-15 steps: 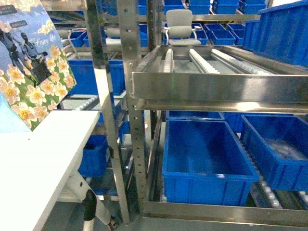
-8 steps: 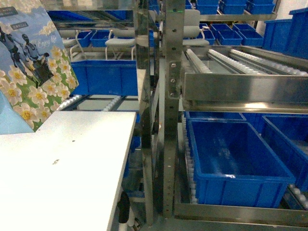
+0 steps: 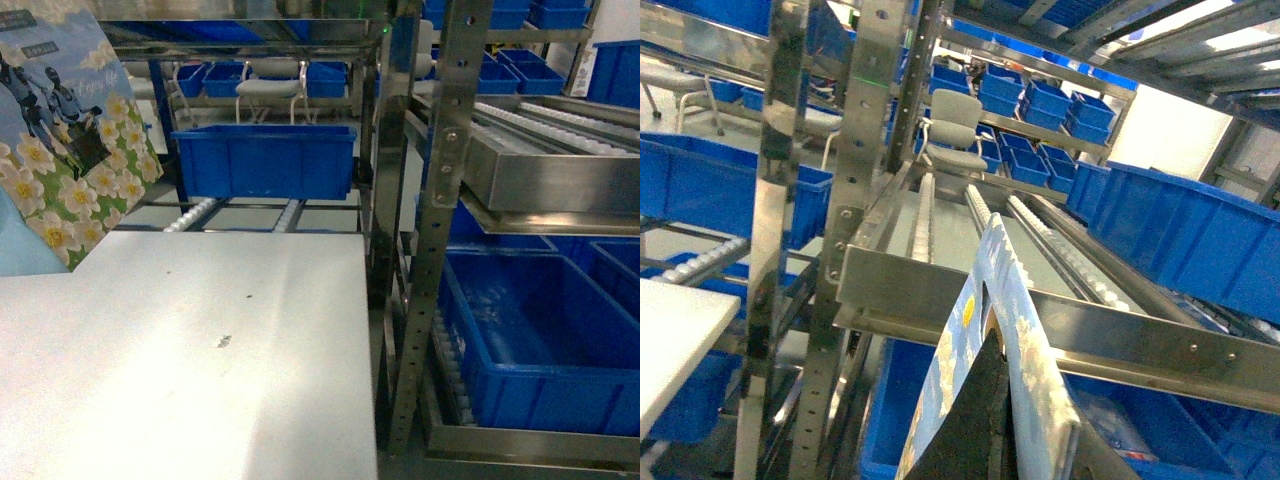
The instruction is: Move flower gift bag to table near conveyor
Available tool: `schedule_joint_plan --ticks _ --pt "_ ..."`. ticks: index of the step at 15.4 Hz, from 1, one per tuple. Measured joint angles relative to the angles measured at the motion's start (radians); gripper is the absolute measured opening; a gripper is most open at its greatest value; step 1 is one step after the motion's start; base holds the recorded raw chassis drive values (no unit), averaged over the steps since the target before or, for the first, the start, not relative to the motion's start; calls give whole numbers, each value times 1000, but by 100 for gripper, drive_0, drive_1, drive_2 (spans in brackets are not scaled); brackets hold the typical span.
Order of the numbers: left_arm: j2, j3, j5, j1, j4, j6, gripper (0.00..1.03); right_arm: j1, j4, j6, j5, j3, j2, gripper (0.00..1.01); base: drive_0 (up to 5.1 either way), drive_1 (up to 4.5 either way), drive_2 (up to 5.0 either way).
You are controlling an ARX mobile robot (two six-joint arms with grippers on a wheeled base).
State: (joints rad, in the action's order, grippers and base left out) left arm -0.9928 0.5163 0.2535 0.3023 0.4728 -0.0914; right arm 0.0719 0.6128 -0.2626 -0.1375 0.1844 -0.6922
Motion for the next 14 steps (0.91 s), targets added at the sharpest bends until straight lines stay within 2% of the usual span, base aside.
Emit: schedule_joint_plan --ticks 14 --pt "0 0 0 0 0 0 2 0 0 0 0 -1 0 2 -503 242 242"
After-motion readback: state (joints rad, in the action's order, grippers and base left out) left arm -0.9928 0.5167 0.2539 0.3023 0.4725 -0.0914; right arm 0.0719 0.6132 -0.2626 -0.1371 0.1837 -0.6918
